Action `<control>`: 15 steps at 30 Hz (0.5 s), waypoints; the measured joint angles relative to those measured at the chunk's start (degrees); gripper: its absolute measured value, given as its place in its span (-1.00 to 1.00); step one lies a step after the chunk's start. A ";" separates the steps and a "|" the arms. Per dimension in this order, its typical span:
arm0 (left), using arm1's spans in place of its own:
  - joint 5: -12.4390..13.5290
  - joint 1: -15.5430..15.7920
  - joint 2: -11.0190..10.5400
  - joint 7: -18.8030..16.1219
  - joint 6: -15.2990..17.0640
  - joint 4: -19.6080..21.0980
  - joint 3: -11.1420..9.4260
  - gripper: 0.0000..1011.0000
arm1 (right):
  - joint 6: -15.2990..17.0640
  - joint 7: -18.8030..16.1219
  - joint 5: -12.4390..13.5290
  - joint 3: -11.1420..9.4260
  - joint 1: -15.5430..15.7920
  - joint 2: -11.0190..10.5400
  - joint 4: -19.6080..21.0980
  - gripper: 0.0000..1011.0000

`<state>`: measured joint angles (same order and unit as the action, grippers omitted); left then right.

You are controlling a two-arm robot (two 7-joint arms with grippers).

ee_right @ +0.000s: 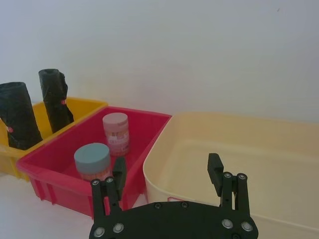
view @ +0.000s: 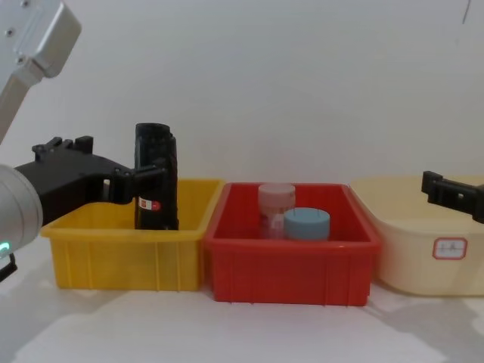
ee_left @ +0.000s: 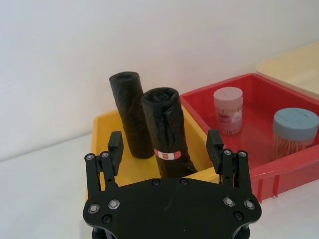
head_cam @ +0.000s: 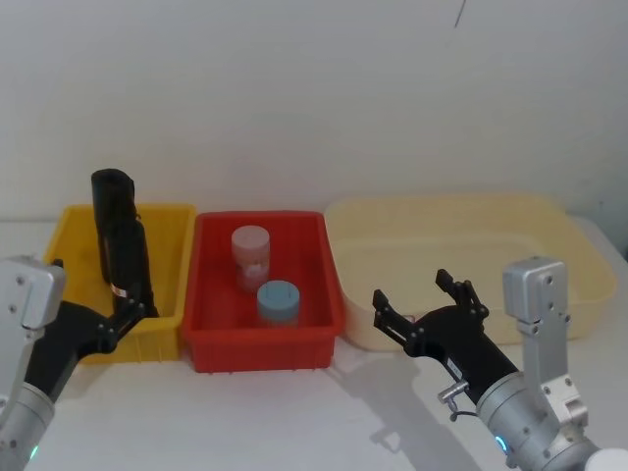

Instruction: Pick up the garbage bag with the one hand and transfer it to the other hand.

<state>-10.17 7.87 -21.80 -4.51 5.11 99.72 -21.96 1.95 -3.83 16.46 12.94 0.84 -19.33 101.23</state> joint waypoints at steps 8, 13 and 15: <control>-1.54 1.48 0.98 1.96 -0.22 -2.60 0.59 0.98 | 0.00 0.00 0.00 0.00 0.00 0.00 0.00 0.98; -2.59 3.02 1.90 3.75 -0.97 -4.84 0.74 0.98 | 0.00 0.00 0.00 0.00 0.00 0.00 0.00 0.98; -2.88 3.60 2.22 4.33 -1.25 -5.59 0.76 0.98 | 0.00 0.00 0.00 0.00 0.00 0.00 0.00 0.98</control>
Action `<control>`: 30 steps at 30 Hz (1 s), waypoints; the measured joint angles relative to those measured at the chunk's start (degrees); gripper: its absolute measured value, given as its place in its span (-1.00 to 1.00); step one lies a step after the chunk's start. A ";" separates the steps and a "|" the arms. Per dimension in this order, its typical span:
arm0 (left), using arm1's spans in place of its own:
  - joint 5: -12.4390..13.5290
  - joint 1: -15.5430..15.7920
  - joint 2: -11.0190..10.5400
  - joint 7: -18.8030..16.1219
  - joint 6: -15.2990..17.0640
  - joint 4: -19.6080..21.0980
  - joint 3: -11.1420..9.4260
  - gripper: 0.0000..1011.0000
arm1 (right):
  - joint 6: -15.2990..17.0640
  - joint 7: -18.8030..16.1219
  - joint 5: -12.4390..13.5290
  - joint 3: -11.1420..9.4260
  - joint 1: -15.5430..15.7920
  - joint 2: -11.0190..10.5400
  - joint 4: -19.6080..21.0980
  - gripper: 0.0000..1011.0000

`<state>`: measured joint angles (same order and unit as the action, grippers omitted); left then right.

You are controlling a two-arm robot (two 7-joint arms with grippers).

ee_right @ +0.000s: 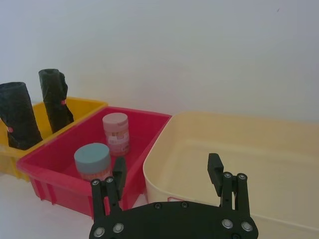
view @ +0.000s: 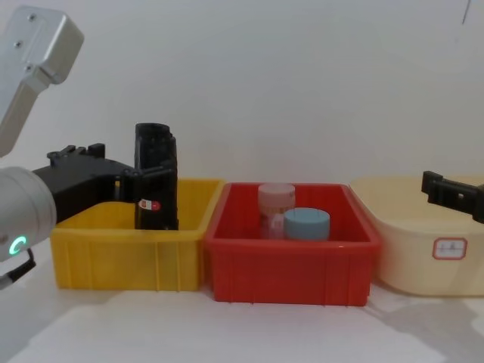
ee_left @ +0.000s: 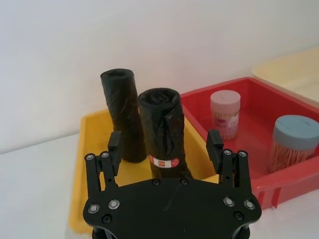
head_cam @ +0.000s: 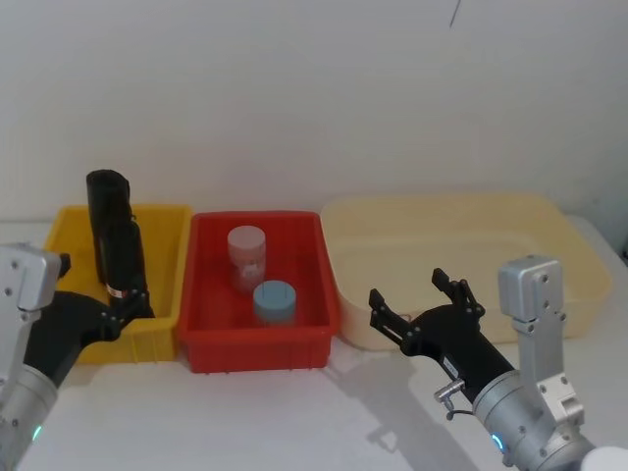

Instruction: Pick up the garbage bag with the one hand and transfer it to the other hand.

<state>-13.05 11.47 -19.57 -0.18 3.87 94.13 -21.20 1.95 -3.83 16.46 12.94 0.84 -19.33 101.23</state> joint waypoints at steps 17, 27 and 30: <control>-0.63 4.83 2.10 3.59 -1.35 -5.40 0.15 0.98 | 0.00 0.00 0.00 0.00 0.00 0.00 0.00 0.98; -0.17 6.77 2.85 4.75 -1.77 -7.85 0.35 0.98 | 0.00 0.00 0.00 0.00 0.00 0.00 0.00 0.98; -0.16 7.11 3.04 5.12 -1.88 -8.44 0.49 0.98 | 0.00 0.00 0.00 0.00 0.00 0.00 0.00 0.98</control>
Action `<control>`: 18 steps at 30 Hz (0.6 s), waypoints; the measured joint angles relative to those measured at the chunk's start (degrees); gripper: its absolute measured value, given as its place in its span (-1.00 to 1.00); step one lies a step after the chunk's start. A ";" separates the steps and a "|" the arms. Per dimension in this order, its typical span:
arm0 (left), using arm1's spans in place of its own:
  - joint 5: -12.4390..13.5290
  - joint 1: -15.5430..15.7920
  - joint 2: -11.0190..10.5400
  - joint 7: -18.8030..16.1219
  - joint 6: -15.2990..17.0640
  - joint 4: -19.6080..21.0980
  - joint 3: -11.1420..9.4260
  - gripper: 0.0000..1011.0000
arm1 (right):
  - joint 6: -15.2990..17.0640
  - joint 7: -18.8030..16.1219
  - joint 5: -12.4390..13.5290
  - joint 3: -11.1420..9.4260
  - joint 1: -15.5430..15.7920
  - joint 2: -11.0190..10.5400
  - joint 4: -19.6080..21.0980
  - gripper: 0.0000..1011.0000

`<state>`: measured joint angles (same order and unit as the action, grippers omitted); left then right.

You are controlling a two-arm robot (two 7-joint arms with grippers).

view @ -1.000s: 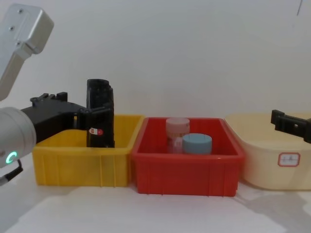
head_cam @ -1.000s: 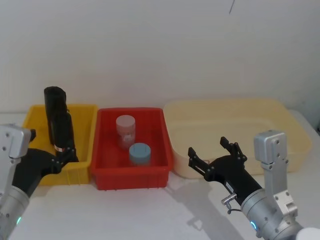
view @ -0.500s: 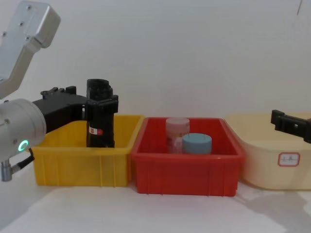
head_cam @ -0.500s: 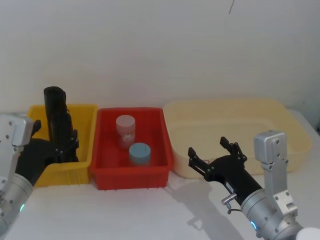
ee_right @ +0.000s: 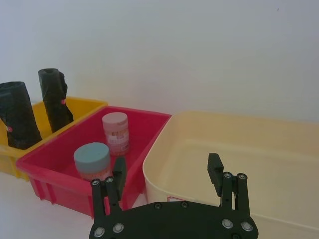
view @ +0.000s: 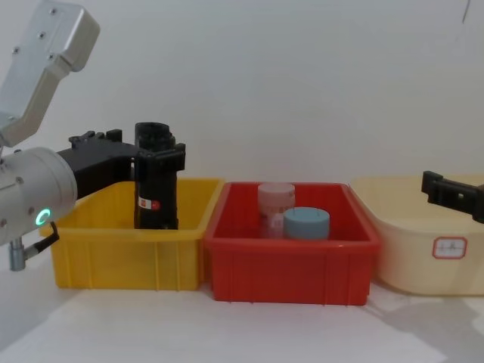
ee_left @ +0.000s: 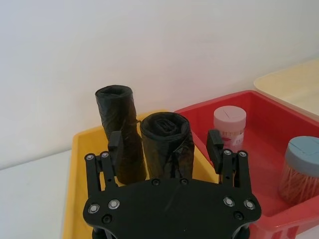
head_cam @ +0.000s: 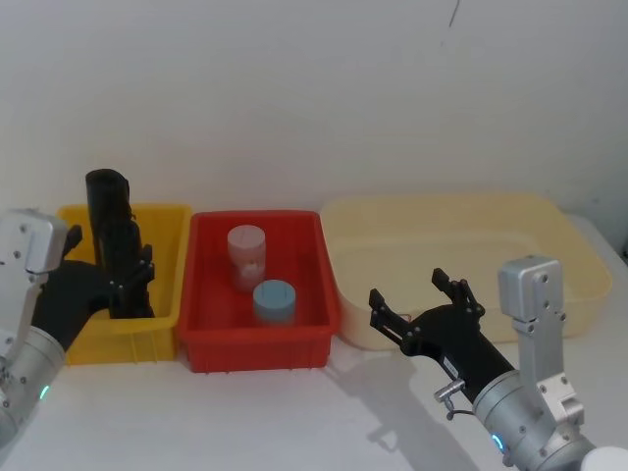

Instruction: Pick up the garbage bag with the one hand and transfer it to the other hand.

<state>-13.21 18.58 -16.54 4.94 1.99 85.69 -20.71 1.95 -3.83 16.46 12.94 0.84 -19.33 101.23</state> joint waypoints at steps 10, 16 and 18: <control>-0.52 1.11 0.81 1.89 -0.75 -2.61 0.42 0.98 | 0.00 0.00 0.00 0.00 0.00 0.00 0.00 0.98; -1.21 1.82 1.46 3.08 -1.51 -4.48 0.71 0.98 | 0.00 0.00 0.00 0.00 0.00 0.00 0.00 0.98; -1.56 2.12 1.78 3.63 -1.88 -5.38 0.88 0.97 | 0.00 0.00 0.00 0.00 0.01 0.00 0.00 0.98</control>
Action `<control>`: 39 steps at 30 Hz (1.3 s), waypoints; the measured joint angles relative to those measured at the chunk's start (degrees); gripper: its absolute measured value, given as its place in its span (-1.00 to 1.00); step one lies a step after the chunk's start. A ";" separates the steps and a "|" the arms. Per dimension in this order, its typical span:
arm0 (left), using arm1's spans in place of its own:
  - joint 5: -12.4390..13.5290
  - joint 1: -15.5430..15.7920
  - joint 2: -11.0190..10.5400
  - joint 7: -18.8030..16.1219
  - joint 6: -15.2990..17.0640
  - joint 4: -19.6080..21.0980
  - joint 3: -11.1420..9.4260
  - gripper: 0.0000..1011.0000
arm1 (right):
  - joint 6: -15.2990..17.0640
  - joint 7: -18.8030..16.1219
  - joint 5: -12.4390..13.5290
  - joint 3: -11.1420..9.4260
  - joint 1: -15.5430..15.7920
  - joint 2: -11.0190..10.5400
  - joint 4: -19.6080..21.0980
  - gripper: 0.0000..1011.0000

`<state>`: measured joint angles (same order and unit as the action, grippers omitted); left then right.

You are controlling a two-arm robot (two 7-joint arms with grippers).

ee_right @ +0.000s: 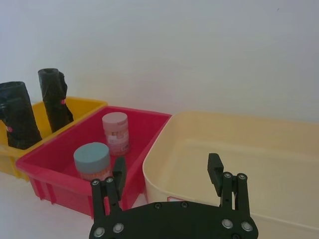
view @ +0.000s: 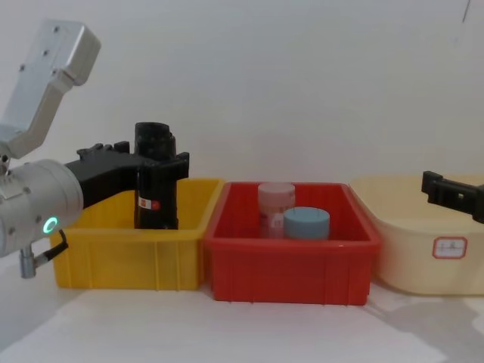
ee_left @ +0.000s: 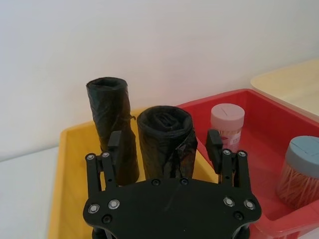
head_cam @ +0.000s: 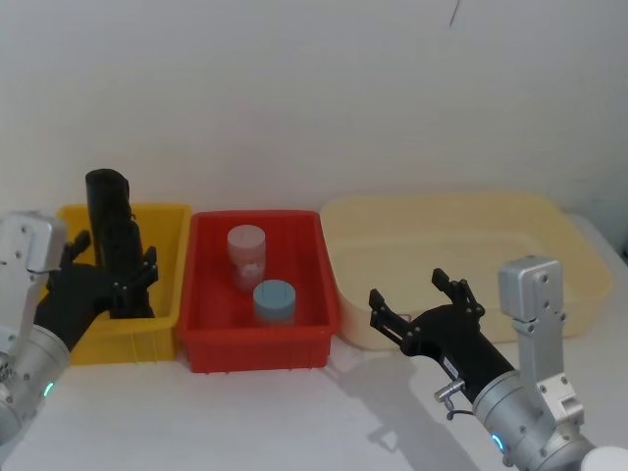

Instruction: Pick up the garbage bag with the one hand and transfer it to the other hand.

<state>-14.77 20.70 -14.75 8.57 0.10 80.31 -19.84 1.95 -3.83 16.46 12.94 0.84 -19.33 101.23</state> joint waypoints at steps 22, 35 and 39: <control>-2.23 1.53 2.03 3.65 -1.98 -4.92 1.59 -0.04 | 0.00 0.00 0.00 0.00 0.00 0.00 0.00 0.98; -0.62 3.19 0.90 4.82 0.42 -0.29 1.47 -0.20 | 0.00 0.00 0.00 0.00 0.00 0.00 0.00 0.98; -0.33 4.48 0.40 6.27 1.67 1.15 1.10 -0.23 | 0.00 0.00 0.00 0.00 0.00 0.00 0.00 0.98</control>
<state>-15.11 25.17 -14.36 14.83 1.77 81.46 -18.74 1.95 -3.83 16.46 12.94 0.84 -19.33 101.23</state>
